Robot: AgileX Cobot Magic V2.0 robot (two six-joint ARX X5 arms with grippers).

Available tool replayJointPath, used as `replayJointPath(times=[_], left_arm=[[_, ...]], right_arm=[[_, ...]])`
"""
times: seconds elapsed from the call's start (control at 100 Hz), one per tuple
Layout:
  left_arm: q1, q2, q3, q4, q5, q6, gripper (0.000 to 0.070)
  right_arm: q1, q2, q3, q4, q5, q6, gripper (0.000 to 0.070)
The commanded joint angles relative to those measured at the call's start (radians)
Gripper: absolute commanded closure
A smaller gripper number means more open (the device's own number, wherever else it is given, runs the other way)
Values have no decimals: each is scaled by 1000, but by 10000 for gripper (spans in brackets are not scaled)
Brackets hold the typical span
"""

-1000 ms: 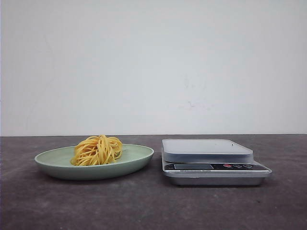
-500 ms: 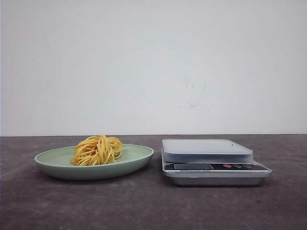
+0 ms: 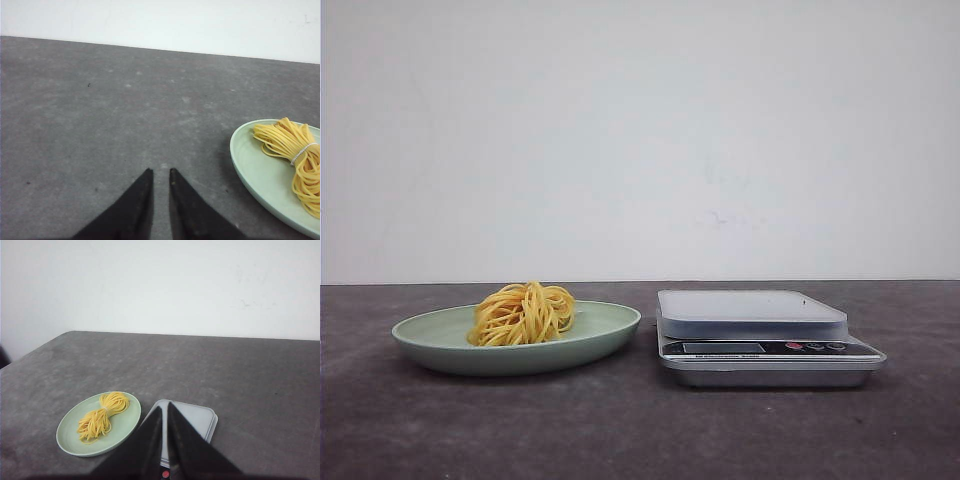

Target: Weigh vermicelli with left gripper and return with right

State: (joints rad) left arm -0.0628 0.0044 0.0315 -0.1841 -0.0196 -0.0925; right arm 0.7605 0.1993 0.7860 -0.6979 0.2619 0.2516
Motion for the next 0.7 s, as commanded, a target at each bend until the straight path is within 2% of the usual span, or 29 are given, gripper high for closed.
replayJointPath(times=[0.0,0.11,0.23,0.36,0.53,0.69], left_arm=[[1,1,-18,-3,2,13,696],[1,1,-18,-3,2,13,697],[1,1,-18,-3,1,13,696],[1,0,-18,-3,2,13,696],[1,1,-18,-3,1,13,696],[1,1,-18,-3,1,13,696]], right_arm=[[10,1,5,11,0,10,693],[10,0,5,14,19,-130,692],[-52,0,-1,21,51,-174,692],[-256,-16,-71,90,-31,-174,692],[-535,-122,-270,237,-157,-177,692],[-684,-195,-465,320,-168,-185,692]])
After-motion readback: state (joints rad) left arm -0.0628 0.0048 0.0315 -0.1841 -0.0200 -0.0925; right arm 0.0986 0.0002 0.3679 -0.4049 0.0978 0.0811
